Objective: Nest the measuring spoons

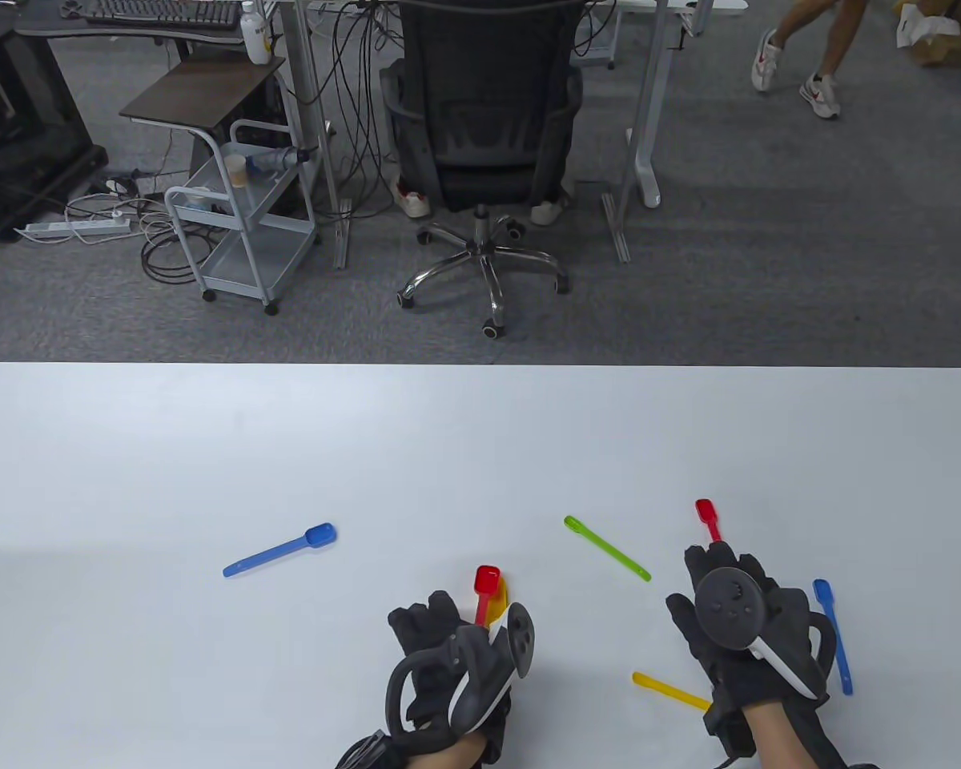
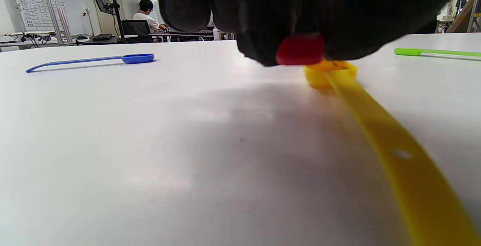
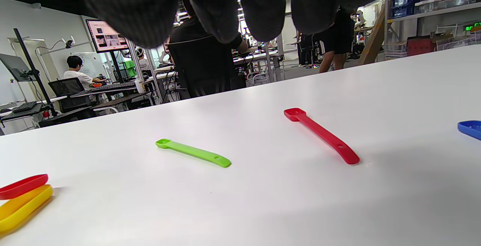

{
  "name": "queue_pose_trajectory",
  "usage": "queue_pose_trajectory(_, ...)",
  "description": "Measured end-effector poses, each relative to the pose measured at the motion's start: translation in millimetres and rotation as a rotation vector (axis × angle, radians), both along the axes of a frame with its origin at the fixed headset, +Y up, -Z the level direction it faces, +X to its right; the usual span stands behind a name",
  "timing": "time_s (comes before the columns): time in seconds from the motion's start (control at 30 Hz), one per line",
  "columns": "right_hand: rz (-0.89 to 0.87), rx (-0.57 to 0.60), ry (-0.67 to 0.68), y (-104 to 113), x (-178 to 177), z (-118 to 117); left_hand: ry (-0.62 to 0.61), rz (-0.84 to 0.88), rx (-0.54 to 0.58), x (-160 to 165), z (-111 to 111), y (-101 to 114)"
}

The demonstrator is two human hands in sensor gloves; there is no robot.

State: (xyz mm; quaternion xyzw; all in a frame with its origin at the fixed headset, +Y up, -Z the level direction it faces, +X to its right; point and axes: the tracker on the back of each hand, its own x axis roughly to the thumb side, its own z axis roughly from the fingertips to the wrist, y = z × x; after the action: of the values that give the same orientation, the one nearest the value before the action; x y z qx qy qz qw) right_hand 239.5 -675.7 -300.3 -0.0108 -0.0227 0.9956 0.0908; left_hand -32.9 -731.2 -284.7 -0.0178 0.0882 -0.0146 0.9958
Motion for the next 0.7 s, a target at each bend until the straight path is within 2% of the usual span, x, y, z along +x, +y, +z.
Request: queue_pose_trajectory(0.7, -0.002, -0.001, -0.001, 1.8, 0.2, 0.6, 0.013, 0.038, -0.067, 5.8, 6.5, -6.5)
